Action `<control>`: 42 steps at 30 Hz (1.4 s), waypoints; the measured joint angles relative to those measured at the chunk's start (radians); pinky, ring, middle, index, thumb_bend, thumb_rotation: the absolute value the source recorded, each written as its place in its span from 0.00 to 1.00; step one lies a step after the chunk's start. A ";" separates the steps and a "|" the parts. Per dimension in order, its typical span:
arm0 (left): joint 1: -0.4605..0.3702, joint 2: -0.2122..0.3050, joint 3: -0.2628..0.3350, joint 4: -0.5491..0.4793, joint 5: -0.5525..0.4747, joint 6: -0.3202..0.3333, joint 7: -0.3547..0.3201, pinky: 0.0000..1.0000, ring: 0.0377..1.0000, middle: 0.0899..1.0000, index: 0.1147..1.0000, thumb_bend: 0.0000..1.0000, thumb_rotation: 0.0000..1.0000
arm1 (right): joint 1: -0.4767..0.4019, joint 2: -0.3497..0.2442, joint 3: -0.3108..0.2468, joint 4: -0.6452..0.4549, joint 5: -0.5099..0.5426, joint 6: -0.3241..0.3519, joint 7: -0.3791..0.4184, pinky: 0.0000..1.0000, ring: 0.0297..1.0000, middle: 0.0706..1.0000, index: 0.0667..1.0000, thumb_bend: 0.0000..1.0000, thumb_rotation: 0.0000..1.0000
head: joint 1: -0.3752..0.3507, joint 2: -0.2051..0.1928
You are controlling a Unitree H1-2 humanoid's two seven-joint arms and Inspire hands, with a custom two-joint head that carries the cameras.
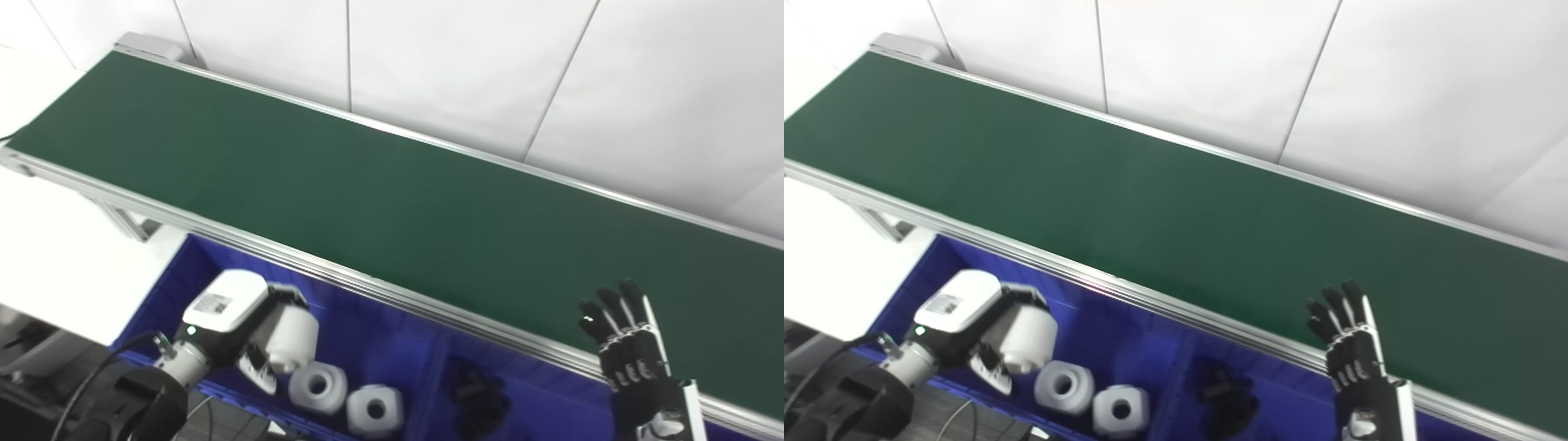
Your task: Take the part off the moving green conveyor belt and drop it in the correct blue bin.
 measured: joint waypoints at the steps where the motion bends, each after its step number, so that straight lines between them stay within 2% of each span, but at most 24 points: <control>1: -0.018 -0.002 -0.005 -0.031 -0.001 0.006 -0.021 0.40 0.38 0.45 0.44 0.50 0.00 | 0.028 0.008 0.003 0.000 -0.011 -0.004 -0.004 0.88 0.88 0.92 0.98 0.81 0.97 | -0.013 0.002; 5: -0.090 0.009 -0.007 -0.110 -0.008 0.043 -0.145 0.36 0.37 0.45 0.44 0.50 0.00 | 0.130 0.023 0.010 -0.006 -0.045 -0.057 -0.016 0.87 0.88 0.92 0.97 0.80 0.96 | -0.042 0.009; 7: -0.117 0.024 -0.008 -0.117 -0.003 0.059 -0.203 0.42 0.47 0.52 0.40 0.51 0.01 | 0.171 0.029 0.010 -0.025 -0.056 -0.076 -0.026 0.87 0.88 0.92 0.98 0.80 0.96 | -0.037 0.015; 8: -0.125 0.032 -0.009 -0.119 0.012 0.071 -0.235 0.48 0.58 0.61 0.42 0.52 0.04 | 0.184 0.032 0.011 -0.034 -0.060 -0.084 -0.030 0.88 0.89 0.92 0.98 0.80 0.96 | -0.034 0.017; 9: -0.132 0.044 -0.012 -0.127 0.044 0.088 -0.287 0.51 0.64 0.66 0.48 0.69 0.04 | 0.198 0.037 0.013 -0.040 -0.068 -0.104 -0.033 0.87 0.89 0.92 0.99 0.80 0.96 | -0.034 0.017; 11: -0.135 0.048 -0.015 -0.138 0.089 0.106 -0.343 0.55 0.69 0.72 0.57 0.90 0.05 | 0.202 0.047 0.018 -0.041 -0.083 -0.116 -0.036 0.87 0.88 0.92 0.99 0.81 0.97 | -0.030 0.024; 13: -0.146 0.049 -0.017 -0.145 0.134 0.120 -0.404 0.60 0.74 0.78 0.64 0.98 0.11 | 0.201 0.060 0.025 -0.036 -0.099 -0.121 -0.040 0.87 0.88 0.92 0.99 0.80 0.98 | -0.004 0.031; 15: -0.151 0.053 -0.013 -0.145 0.163 0.124 -0.442 0.65 0.78 0.82 0.68 0.98 0.14 | 0.199 0.064 0.030 -0.027 -0.101 -0.132 -0.040 0.87 0.88 0.92 0.99 0.80 0.98 | 0.021 0.034; 19: -0.146 0.065 0.025 -0.157 0.184 0.131 -0.489 0.66 0.80 0.83 0.69 0.96 0.16 | 0.184 0.052 0.028 -0.010 -0.086 -0.142 -0.039 0.87 0.88 0.92 0.99 0.80 0.97 | 0.067 0.041; 23: -0.106 0.069 0.072 -0.199 0.188 0.134 -0.491 0.66 0.79 0.84 0.69 0.97 0.16 | 0.129 0.026 0.015 0.029 -0.059 -0.143 -0.033 0.87 0.87 0.92 0.98 0.81 0.97 | 0.093 0.048; 27: -0.046 0.069 0.099 -0.194 0.191 0.132 -0.462 0.67 0.80 0.85 0.71 0.98 0.16 | 0.080 0.015 0.007 0.071 -0.054 -0.144 -0.033 0.86 0.87 0.92 0.98 0.81 0.97 | 0.133 0.048; 29: -0.023 0.068 0.113 -0.175 0.191 0.126 -0.428 0.69 0.83 0.87 0.75 1.00 0.20 | 0.067 0.015 0.008 0.089 -0.056 -0.146 -0.031 0.85 0.87 0.92 0.98 0.82 0.97 | 0.145 0.043; 30: -0.013 0.069 0.120 -0.162 0.194 0.121 -0.406 0.71 0.85 0.90 0.80 1.00 0.28 | 0.059 0.015 0.011 0.103 -0.057 -0.147 -0.031 0.85 0.87 0.92 0.98 0.82 0.97 | 0.142 0.035; 31: -0.004 0.070 0.123 -0.153 0.195 0.118 -0.388 0.72 0.85 0.90 0.82 1.00 0.31 | 0.054 0.016 0.014 0.114 -0.060 -0.147 -0.031 0.85 0.87 0.92 0.98 0.82 0.98 | 0.142 0.035; 33: 0.011 0.071 0.134 -0.144 0.169 0.114 -0.366 0.70 0.84 0.90 0.86 1.00 0.35 | 0.044 0.022 0.022 0.127 -0.069 -0.148 -0.031 0.86 0.87 0.92 0.98 0.83 0.99 | 0.125 0.031; 36: 0.019 0.064 0.166 -0.187 0.037 0.119 -0.347 0.64 0.80 0.87 0.86 1.00 0.34 | 0.028 0.036 0.032 0.147 -0.085 -0.152 -0.031 0.87 0.87 0.91 0.98 0.83 1.00 | 0.105 0.029; 38: 0.016 0.043 0.184 -0.238 -0.113 0.132 -0.329 0.63 0.79 0.88 0.88 0.95 0.41 | 0.018 0.042 0.034 0.157 -0.097 -0.152 -0.032 0.87 0.87 0.91 0.98 0.83 1.00 | 0.076 0.022; 39: 0.012 0.025 0.185 -0.259 -0.177 0.144 -0.328 0.65 0.81 0.89 0.90 0.92 0.45 | 0.014 0.044 0.034 0.166 -0.102 -0.152 -0.033 0.87 0.87 0.91 0.98 0.84 1.00 | 0.069 0.022; 42: -0.004 -0.060 0.182 -0.292 -0.392 0.190 -0.327 0.84 0.93 0.97 0.97 0.84 0.55 | 0.011 0.049 0.033 0.214 -0.111 -0.152 -0.037 0.88 0.87 0.91 0.99 0.85 1.00 | 0.024 0.020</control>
